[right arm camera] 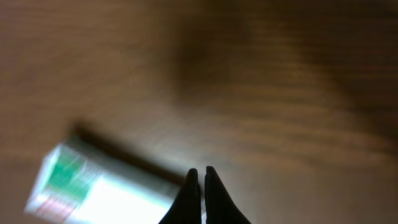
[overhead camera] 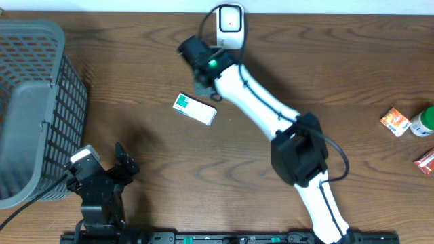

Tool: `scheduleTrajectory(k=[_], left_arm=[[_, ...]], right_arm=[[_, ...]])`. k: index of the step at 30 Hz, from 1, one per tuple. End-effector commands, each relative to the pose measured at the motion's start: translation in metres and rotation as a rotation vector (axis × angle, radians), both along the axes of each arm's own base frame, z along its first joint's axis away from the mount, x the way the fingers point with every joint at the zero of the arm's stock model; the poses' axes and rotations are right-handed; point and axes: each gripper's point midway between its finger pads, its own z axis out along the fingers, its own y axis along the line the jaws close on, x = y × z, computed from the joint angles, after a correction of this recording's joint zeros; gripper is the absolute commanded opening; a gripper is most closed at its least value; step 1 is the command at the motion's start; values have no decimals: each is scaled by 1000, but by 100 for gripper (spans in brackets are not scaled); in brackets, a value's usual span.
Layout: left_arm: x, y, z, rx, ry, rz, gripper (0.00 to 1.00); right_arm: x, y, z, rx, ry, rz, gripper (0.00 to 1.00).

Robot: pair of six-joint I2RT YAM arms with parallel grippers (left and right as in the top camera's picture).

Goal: Scan the item barcode

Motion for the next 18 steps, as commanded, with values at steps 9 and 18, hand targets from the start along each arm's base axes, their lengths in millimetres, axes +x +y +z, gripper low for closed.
scheduleTrajectory(k=[9, 18], left_arm=[[0, 1, 0, -1, -3, 8, 98], [0, 1, 0, -1, -3, 8, 99]], right_arm=[[-1, 12, -36, 163, 151, 63, 1], [-46, 56, -40, 175, 218, 156, 1]])
